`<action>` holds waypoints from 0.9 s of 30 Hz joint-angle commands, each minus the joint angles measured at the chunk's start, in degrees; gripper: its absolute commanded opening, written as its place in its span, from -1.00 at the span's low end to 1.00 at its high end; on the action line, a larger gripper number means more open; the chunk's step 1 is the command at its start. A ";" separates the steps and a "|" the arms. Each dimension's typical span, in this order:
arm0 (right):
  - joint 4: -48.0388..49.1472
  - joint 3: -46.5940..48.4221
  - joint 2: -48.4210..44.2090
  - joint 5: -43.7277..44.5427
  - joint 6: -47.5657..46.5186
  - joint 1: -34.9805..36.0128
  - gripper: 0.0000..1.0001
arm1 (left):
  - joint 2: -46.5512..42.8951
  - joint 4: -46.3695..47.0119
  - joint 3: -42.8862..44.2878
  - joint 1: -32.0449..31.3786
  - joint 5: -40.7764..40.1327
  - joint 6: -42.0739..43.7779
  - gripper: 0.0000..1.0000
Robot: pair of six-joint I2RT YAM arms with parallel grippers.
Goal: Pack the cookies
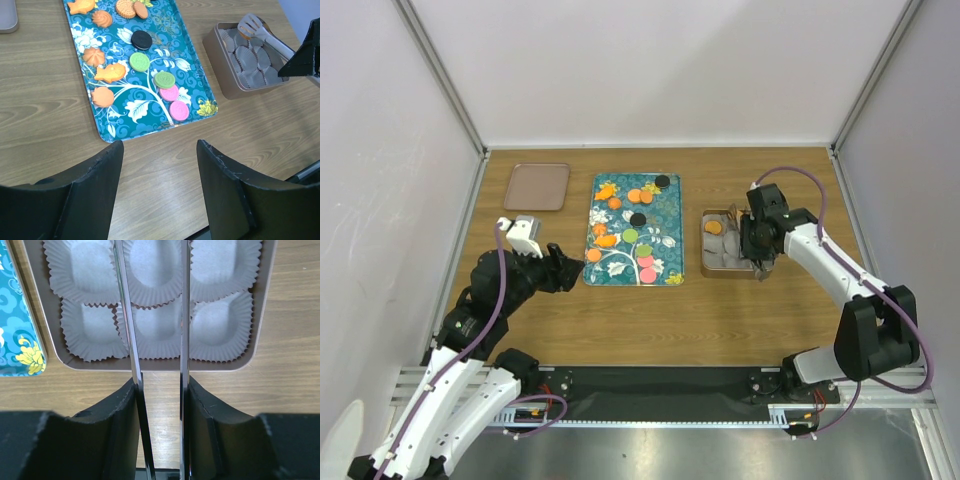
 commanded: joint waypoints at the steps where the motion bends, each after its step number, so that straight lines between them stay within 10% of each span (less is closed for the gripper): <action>1: 2.73 0.53 0.74 -0.84 -0.43 -0.23 -0.34 | 0.46 1.47 -0.06 -0.53 0.32 0.78 0.33; 27: 1.50 1.14 -2.15 0.39 0.27 -0.23 -0.01 | 0.90 1.39 0.03 -0.62 0.41 0.69 0.33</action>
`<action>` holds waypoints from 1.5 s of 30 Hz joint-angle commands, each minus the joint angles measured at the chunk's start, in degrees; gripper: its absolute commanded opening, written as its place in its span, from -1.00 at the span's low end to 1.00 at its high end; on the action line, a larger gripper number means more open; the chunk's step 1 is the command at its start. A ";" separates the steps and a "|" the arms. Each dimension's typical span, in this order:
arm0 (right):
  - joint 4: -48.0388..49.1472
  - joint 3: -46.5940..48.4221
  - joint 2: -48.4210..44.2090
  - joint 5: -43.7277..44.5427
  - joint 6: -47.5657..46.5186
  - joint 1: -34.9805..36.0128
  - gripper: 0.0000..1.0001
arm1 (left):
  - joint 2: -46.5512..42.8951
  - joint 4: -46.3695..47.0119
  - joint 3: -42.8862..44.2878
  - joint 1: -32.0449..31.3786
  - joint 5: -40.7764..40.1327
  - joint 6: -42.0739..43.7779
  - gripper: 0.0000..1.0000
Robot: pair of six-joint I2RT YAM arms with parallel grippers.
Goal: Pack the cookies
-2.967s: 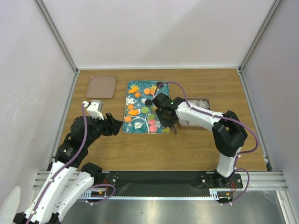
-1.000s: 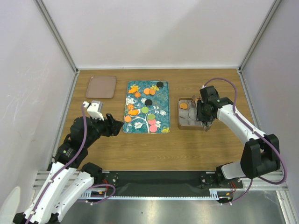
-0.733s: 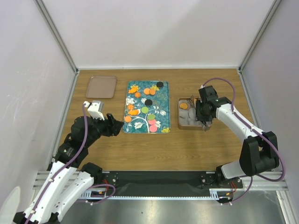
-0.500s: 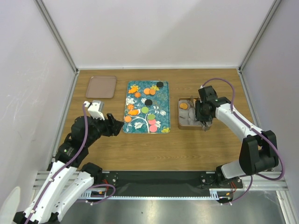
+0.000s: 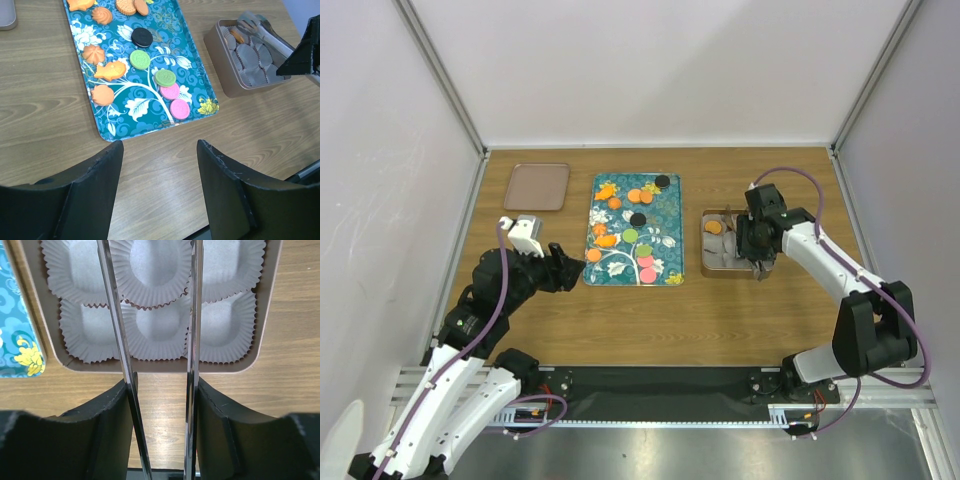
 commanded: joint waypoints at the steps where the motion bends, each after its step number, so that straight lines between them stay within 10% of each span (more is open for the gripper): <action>1: 0.06 1.62 -4.34 0.85 0.34 -0.32 -0.01 | 0.13 1.38 -0.06 -0.51 0.41 0.69 0.33; 11: -3.02 8.83 -6.28 1.64 0.86 8.72 -0.03 | -0.13 1.30 0.03 -0.51 -0.30 0.61 0.33; 23: -2.49 17.97 12.25 3.22 0.69 28.32 -0.01 | -0.31 0.95 0.03 -0.51 -1.35 0.34 0.33; 45: -1.62 14.99 15.34 3.58 3.59 33.17 0.03 | -0.04 1.12 0.03 -0.51 -1.17 0.43 0.33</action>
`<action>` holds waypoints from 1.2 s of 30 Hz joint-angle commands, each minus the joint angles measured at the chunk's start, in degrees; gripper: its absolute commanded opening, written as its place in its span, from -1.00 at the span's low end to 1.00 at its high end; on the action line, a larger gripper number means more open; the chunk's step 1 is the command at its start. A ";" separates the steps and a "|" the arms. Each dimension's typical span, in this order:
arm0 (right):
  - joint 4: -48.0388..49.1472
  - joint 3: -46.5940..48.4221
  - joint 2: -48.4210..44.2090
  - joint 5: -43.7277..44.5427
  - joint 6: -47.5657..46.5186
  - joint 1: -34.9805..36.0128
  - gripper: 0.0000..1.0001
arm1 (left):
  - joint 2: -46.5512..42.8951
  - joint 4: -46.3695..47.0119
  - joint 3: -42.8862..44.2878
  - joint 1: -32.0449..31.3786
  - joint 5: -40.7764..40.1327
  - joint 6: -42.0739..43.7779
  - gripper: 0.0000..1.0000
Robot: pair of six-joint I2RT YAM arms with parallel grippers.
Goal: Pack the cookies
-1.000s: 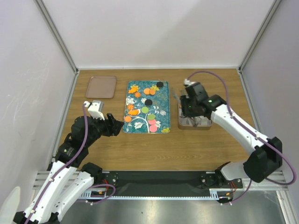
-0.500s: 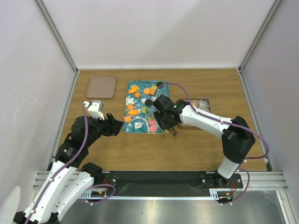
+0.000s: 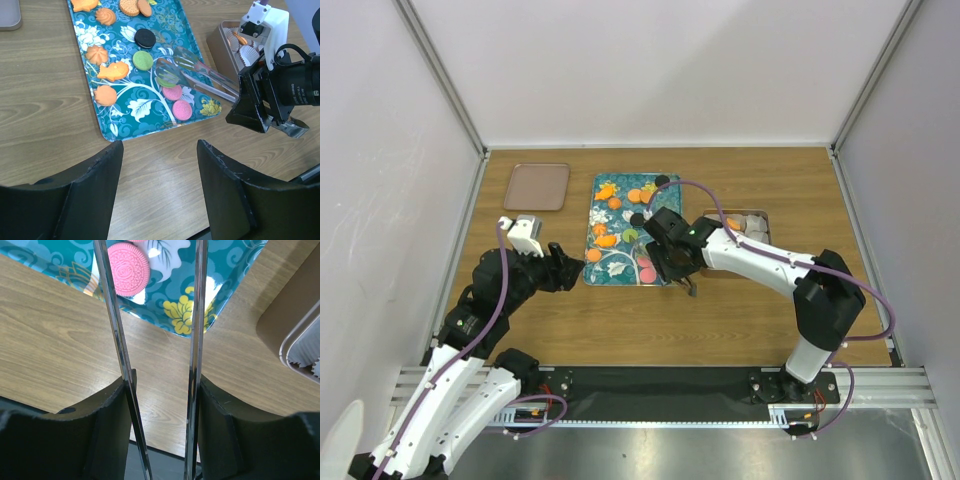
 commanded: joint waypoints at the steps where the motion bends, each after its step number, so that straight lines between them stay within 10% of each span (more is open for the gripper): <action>1: 0.94 0.02 0.46 1.30 0.71 0.60 0.04 | -0.11 1.06 0.03 -0.42 -0.04 0.43 0.33; 36: -3.53 3.01 -5.86 5.69 1.06 -2.82 -0.39 | 1.12 0.35 1.52 -1.22 2.60 1.31 0.32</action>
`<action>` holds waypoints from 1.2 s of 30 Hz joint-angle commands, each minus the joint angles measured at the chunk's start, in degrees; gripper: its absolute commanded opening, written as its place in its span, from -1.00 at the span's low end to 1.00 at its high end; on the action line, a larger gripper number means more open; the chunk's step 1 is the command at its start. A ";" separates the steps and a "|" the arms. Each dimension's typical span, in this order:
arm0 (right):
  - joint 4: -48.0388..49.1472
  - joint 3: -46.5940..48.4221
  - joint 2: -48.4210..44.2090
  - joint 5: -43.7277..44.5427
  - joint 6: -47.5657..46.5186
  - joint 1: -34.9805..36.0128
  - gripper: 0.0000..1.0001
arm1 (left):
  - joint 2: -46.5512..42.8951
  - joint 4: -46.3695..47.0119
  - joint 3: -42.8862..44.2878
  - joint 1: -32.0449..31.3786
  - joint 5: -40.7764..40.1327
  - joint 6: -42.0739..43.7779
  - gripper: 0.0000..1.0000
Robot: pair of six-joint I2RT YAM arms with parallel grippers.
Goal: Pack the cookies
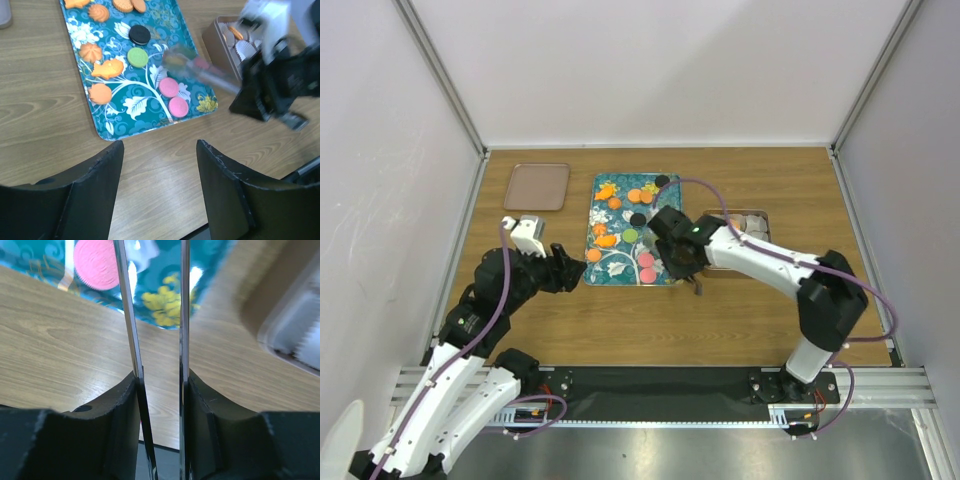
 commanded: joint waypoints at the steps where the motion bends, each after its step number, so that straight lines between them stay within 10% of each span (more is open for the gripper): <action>1: -1.88 2.68 -7.76 3.40 0.79 -3.52 -0.39 | 1.19 0.27 1.87 -0.49 2.01 1.44 0.31; 16: -0.57 -15.95 -28.07 -0.37 1.59 -32.86 -0.32 | 0.66 0.26 1.62 -0.49 4.64 3.73 0.32; 36: 5.41 -18.07 -22.01 -4.77 0.01 -38.07 -0.29 | -1.01 0.53 1.00 -1.72 3.06 3.46 0.34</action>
